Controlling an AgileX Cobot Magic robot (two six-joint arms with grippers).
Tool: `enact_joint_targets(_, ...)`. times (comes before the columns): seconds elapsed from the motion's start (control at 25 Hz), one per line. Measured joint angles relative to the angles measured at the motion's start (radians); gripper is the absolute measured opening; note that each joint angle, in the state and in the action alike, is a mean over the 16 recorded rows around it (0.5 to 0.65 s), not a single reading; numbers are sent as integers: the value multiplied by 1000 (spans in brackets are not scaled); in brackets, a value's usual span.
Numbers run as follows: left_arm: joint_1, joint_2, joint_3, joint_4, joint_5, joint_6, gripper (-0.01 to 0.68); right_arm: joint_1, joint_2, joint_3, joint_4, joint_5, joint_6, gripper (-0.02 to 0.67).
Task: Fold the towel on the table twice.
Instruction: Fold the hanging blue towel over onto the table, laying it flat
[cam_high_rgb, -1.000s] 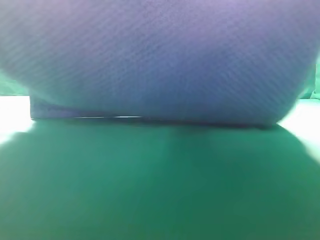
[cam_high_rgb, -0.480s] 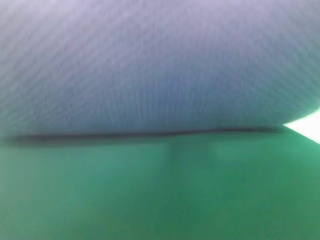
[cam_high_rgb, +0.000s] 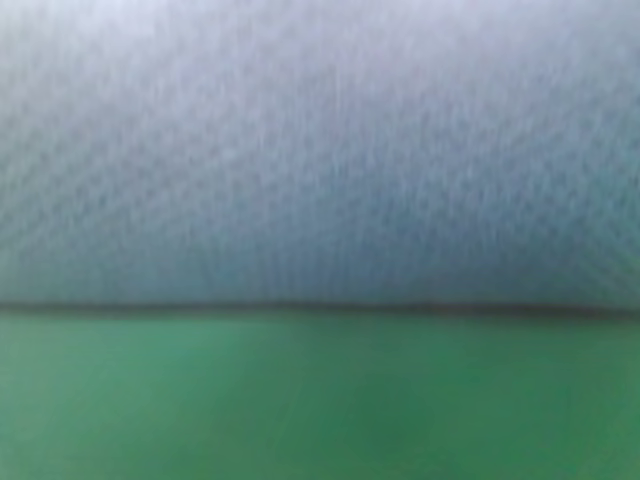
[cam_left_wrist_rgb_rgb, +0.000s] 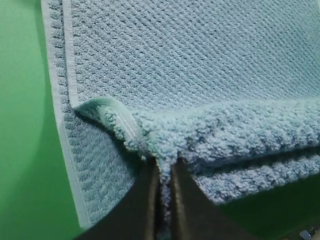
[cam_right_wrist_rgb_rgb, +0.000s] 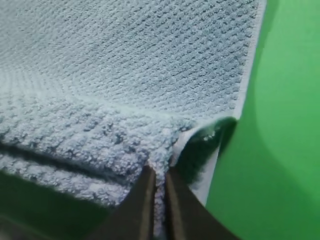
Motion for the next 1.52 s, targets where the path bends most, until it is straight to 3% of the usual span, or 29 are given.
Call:
enact_joint_targets(0.6,0,496,-212,88,-234,0,0,-2,507,-257,-125,-238,-5,0)
enact_joint_targets(1.04,3,780,-382,139,-322,3,8,-7,776,-448,-189,-347,-14,16)
enact_joint_targets(1.24,4,831,-415,150,-332,15,101,-9,830,-480,-198,-378,-20,137)
enact_joint_targets(1.52,6,833,-503,168,-234,39,371,-10,828,-543,-207,-325,-31,410)
